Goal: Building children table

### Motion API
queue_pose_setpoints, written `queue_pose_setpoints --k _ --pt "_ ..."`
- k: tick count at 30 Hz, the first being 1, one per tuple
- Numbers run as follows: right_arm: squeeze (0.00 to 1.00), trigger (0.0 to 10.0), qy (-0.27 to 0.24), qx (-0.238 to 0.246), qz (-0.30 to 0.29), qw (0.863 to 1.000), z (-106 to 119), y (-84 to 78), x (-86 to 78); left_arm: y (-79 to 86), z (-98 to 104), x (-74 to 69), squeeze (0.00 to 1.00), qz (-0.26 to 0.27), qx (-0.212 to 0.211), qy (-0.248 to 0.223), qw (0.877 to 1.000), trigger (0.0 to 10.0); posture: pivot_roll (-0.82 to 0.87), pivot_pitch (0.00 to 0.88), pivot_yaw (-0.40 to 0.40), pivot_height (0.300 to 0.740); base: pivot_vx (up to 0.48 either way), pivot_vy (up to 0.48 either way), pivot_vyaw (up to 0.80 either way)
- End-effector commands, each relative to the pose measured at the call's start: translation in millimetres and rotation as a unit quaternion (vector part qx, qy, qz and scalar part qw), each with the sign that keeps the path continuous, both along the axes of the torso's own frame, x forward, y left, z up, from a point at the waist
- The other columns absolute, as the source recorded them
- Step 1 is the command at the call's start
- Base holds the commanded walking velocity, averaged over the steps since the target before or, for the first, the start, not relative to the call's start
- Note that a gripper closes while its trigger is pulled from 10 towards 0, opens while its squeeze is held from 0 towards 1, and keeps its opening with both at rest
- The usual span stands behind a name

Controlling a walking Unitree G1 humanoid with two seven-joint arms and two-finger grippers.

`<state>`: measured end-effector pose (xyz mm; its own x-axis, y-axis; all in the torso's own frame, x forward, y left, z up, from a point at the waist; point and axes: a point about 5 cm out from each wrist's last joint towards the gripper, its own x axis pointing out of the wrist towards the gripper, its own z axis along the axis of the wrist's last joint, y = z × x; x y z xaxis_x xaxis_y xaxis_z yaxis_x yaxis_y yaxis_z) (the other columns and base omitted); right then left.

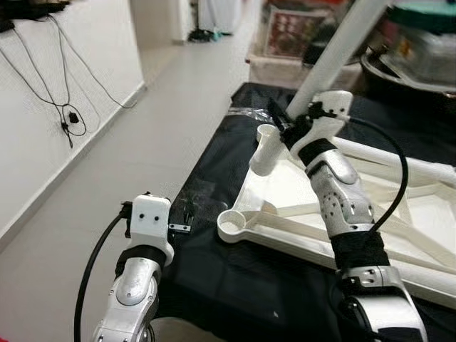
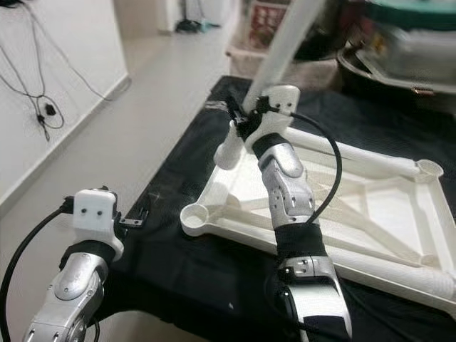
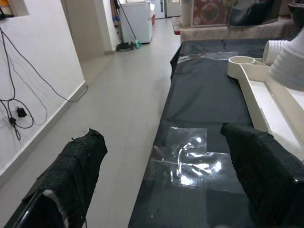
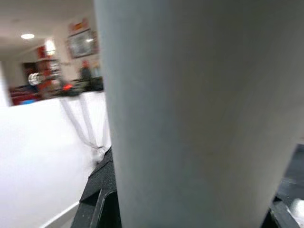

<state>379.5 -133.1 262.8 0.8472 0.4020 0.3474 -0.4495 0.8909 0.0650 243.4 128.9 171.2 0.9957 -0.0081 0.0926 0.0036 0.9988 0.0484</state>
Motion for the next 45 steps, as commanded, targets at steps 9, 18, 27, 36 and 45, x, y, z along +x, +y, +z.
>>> queue_pose_setpoints --k 9,18,27,36,45 --pt "0.00 10.0 0.004 -0.017 0.081 0.997 27 -9.2 20.6 -5.6 0 -8.8 0.00 -0.016 -0.014 0.011 1.000 10.0 0.07 0.134 -0.076 0.740 0.000 0.000 0.00" --pt "0.00 10.0 0.027 -0.024 0.223 0.974 29 3.8 22.3 -16.0 0 -20.1 0.00 -0.057 -0.026 0.021 0.998 10.0 0.12 0.149 -0.086 0.740 0.000 0.000 0.00" --pt "0.00 10.0 0.030 -0.058 0.361 0.930 24 11.8 13.2 -25.0 1 -32.8 0.00 -0.076 -0.042 0.033 0.996 10.0 0.12 0.179 -0.109 0.740 0.000 0.000 0.00" --pt "0.00 10.0 0.041 -0.086 0.439 0.893 4 8.7 3.9 -29.9 1 -40.7 0.00 -0.094 -0.052 0.044 0.993 10.0 0.13 0.202 -0.115 0.740 0.000 0.000 0.00" --pt "0.00 10.0 0.046 -0.125 0.453 0.881 -12 1.6 0.0 -29.3 0 -46.5 0.00 -0.095 -0.051 0.054 0.993 10.0 0.13 0.221 -0.112 0.740 0.000 0.000 0.00"
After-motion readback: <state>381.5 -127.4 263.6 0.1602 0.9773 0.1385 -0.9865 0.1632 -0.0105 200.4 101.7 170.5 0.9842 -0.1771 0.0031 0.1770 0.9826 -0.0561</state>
